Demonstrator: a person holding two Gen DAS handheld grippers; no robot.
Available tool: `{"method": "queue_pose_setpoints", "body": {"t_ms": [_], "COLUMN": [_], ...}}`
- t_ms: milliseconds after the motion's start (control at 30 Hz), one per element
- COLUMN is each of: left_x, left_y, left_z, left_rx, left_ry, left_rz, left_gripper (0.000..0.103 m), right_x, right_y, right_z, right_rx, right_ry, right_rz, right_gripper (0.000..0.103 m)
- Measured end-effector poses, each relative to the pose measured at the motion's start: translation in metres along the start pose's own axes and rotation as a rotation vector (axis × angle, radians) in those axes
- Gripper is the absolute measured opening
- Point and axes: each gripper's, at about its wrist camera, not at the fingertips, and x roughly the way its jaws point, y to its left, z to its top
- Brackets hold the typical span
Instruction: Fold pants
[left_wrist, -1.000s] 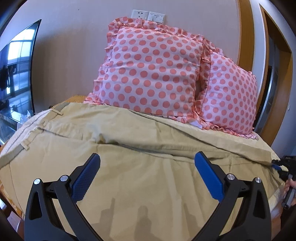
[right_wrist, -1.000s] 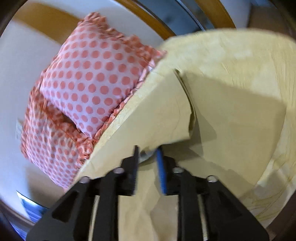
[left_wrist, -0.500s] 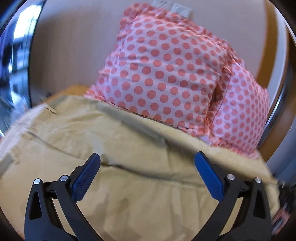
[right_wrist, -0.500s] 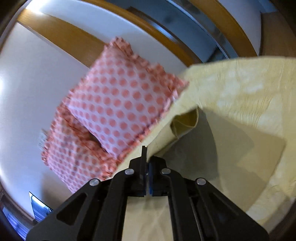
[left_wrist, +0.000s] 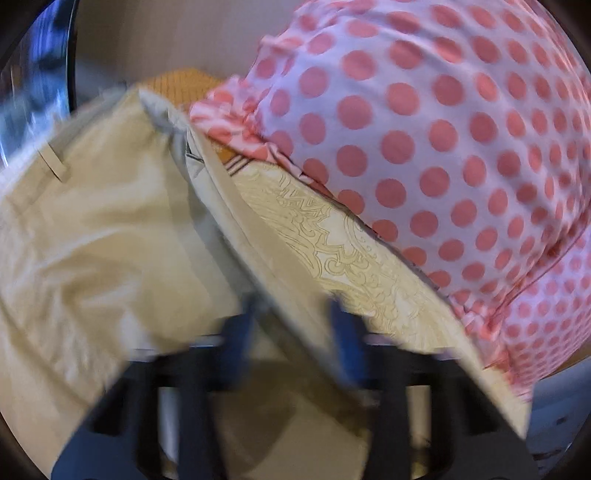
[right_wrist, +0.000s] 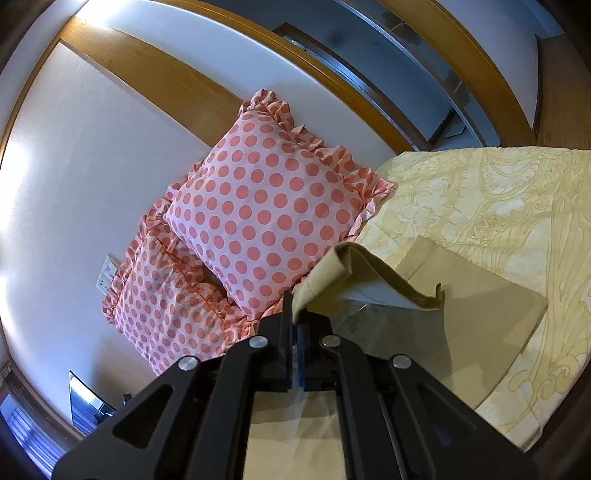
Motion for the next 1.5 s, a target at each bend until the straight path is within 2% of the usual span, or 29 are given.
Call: {"method": "queue_pose_setpoints", "body": {"t_ms": [67, 133, 233, 267, 333, 467, 567, 767, 867, 967, 1000, 1033, 1133, 1233, 1267, 1300, 1333, 1367, 1400, 1433, 1500], "left_x": [-0.019, -0.054, -0.132, -0.163, -0.192, -0.203, -0.194, -0.196, -0.193, -0.199, -0.202, -0.208, -0.232, -0.255, -0.266, -0.271, -0.273, -0.272, -0.269, -0.266, -0.254], "left_y": [0.014, 0.014, 0.020, 0.031, 0.053, 0.093, 0.106, 0.118, 0.119, 0.119, 0.119, 0.119, 0.122, 0.125, 0.127, 0.128, 0.129, 0.128, 0.126, 0.126, 0.123], "left_z": [-0.004, -0.014, -0.057, -0.083, -0.123, -0.186, -0.211, -0.238, -0.245, -0.253, -0.255, -0.258, -0.267, -0.267, -0.266, -0.265, -0.261, -0.258, -0.254, -0.252, -0.246], "left_rx": [-0.052, 0.005, 0.113, 0.133, 0.143, 0.133, 0.123, 0.114, 0.133, 0.179, 0.189, 0.207, 0.242, 0.221, 0.211, 0.208, 0.212, 0.216, 0.222, 0.227, 0.242], "left_ry": [-0.038, -0.088, -0.211, -0.246, -0.254, -0.189, -0.153, -0.135, -0.147, -0.183, -0.191, -0.207, -0.289, -0.414, -0.474, -0.507, -0.534, -0.537, -0.547, -0.554, -0.532], "left_rz": [-0.067, -0.096, -0.132, -0.142, -0.140, -0.091, -0.061, -0.080, -0.075, -0.064, -0.061, -0.056, -0.042, 0.023, 0.021, 0.017, 0.022, 0.036, 0.051, 0.058, 0.063], "left_gripper": [0.008, 0.008, 0.008, 0.008, 0.008, 0.008, 0.008, 0.008, 0.008, 0.011, 0.012, 0.016, 0.018, 0.019, 0.020, 0.026, 0.048, 0.064, 0.080, 0.080, 0.080], "right_x": [0.002, -0.002, -0.013, -0.016, -0.018, -0.022, -0.029, -0.043, -0.039, -0.040, -0.048, -0.055, -0.069, -0.066, -0.062, -0.057, -0.051, -0.049, -0.043, -0.036, -0.031], "right_y": [-0.001, -0.004, -0.015, -0.020, -0.034, -0.064, -0.073, -0.075, -0.076, -0.072, -0.071, -0.070, -0.069, -0.080, -0.081, -0.083, -0.082, -0.078, -0.074, -0.072, -0.064], "right_z": [0.003, 0.008, 0.011, 0.010, 0.003, -0.014, -0.019, -0.017, -0.018, -0.022, -0.022, -0.022, -0.018, -0.016, -0.017, -0.021, -0.024, -0.027, -0.031, -0.034, -0.041], "right_rx": [-0.011, -0.025, -0.018, -0.013, 0.004, 0.067, 0.089, 0.066, 0.037, -0.013, -0.014, -0.019, -0.059, -0.032, -0.026, -0.024, -0.032, -0.061, -0.081, -0.090, -0.140], "right_ry": [0.000, -0.020, -0.040, -0.035, 0.001, 0.066, 0.069, 0.035, 0.056, 0.075, 0.044, 0.016, -0.052, -0.041, -0.032, -0.014, -0.004, -0.017, -0.001, 0.018, 0.006], "right_rz": [-0.013, -0.040, -0.083, -0.105, -0.161, -0.221, -0.233, -0.285, -0.335, -0.404, -0.406, -0.415, -0.485, -0.488, -0.481, -0.466, -0.459, -0.459, -0.439, -0.417, -0.424], "right_gripper": [0.001, 0.001, 0.001, 0.001, 0.001, 0.001, 0.001, 0.001, 0.002, 0.020, 0.042, 0.057, 0.056, 0.051, 0.050, 0.048, 0.048, 0.047, 0.041, 0.036, 0.032]}}
